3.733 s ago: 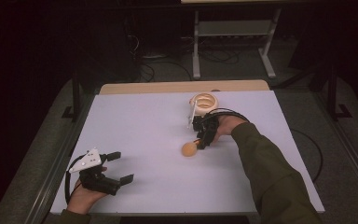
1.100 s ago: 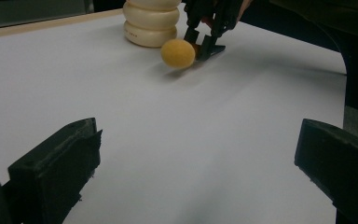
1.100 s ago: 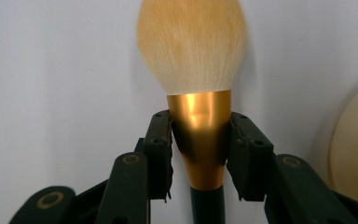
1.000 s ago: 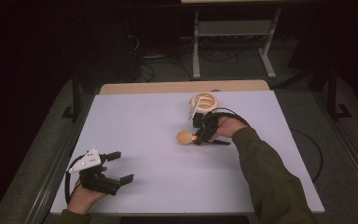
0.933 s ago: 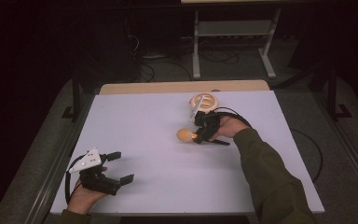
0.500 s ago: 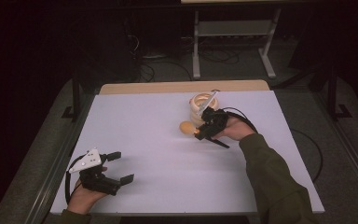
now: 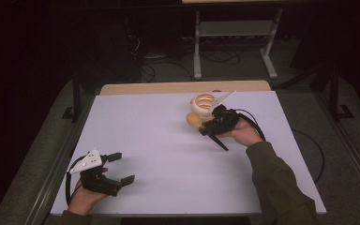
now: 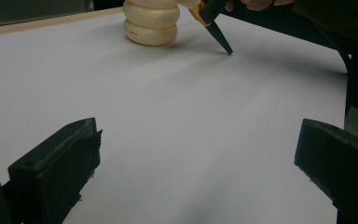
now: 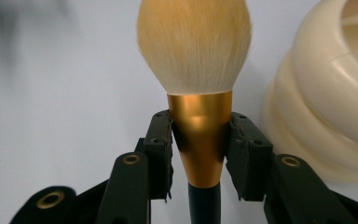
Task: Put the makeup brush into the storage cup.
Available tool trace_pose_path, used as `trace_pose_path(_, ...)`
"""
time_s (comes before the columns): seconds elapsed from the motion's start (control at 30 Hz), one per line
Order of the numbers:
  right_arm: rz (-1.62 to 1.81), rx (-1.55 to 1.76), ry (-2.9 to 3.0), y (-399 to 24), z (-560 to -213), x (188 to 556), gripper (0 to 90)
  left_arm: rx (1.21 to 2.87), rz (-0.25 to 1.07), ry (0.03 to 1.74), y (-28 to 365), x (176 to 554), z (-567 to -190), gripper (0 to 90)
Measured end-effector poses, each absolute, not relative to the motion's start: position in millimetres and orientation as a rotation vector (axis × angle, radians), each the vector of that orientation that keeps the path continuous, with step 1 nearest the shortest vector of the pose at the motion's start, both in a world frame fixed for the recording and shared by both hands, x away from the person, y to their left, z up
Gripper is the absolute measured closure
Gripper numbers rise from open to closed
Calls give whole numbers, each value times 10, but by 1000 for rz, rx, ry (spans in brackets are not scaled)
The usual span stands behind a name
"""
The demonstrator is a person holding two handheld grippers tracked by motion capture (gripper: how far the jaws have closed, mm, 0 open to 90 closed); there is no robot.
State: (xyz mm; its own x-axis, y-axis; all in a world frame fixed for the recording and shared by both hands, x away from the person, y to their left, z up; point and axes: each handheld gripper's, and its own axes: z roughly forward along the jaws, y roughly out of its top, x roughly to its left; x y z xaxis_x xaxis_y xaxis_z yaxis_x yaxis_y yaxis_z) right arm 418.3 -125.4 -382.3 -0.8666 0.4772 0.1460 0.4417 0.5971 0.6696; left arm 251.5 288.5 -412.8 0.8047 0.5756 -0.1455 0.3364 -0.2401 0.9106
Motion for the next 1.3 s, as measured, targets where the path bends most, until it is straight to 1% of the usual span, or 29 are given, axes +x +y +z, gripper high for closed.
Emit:
trace_pose_path(0.1, 1228, 837, 2699, -1338, -3820, 4162, 622, 1847, 258, 702, 2886, 2512, -4130, 0)
trace_pose_path(0.57, 1428, 976, 2480, -1559, -3743, 4037, 622, 1848, 259, 703, 2889, 2512, -4131, 0)
trace_pose_path(0.8, 1498, 1025, 2388, -1629, -3716, 3999, 622, 1847, 259, 702, 2888, 2511, -4130, 0)
trace_pose_path(1.3, 1602, 1105, 2196, -1763, -3545, 3956, 623, 1850, 260, 699, 2887, 2513, -4128, 0)
